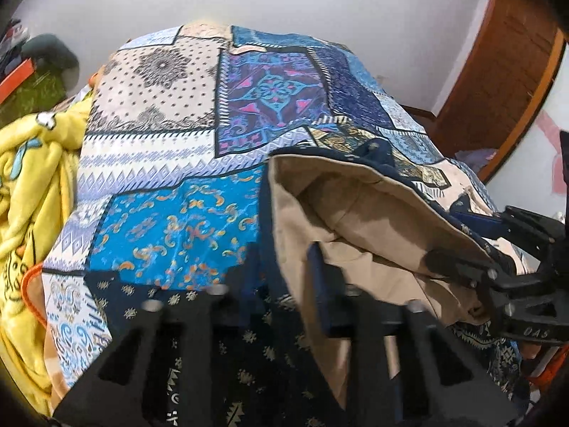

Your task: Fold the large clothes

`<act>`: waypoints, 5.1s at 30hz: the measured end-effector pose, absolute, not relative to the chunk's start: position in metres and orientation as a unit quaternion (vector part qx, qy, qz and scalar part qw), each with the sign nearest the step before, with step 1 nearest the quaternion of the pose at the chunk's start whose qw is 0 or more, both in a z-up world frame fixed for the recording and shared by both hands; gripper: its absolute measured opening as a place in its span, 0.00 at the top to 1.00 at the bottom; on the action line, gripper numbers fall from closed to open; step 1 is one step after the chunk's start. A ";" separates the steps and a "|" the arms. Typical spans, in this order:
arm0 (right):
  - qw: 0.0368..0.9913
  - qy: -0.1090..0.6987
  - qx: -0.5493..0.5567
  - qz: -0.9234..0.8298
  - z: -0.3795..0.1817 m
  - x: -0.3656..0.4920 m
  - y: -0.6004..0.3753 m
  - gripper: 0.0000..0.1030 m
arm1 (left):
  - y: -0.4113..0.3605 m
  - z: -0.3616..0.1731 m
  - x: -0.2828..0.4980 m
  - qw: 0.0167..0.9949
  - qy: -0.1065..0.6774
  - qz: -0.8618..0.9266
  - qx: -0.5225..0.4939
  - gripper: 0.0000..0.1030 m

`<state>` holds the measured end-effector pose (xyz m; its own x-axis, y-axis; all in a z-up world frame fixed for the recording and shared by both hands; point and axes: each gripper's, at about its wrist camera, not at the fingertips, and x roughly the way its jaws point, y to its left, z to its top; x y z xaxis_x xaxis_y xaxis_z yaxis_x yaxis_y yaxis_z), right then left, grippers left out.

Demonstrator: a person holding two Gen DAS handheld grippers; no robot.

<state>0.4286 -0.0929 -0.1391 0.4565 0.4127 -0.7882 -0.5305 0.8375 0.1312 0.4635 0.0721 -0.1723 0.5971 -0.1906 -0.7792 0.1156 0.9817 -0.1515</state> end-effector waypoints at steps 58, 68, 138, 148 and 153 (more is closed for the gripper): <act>0.843 0.461 -0.035 0.274 -0.115 0.276 -0.205 0.93 | 0.013 -0.169 0.318 0.869 0.474 -0.116 0.083 0.48; 0.846 0.469 -0.010 0.254 -0.115 0.274 -0.225 0.93 | -0.035 -0.122 0.301 0.903 0.374 -0.188 0.098 0.93; 0.809 0.540 0.080 0.216 -0.196 0.460 -0.238 0.25 | 0.217 -0.258 0.416 0.839 0.516 -0.012 -0.172 0.46; 0.820 0.515 0.044 0.244 -0.193 0.472 -0.208 0.76 | 0.188 -0.245 0.437 0.868 0.485 -0.026 -0.103 0.86; 0.848 0.480 -0.022 0.223 -0.176 0.480 -0.183 0.81 | 0.184 -0.222 0.440 0.891 0.450 0.005 -0.066 0.88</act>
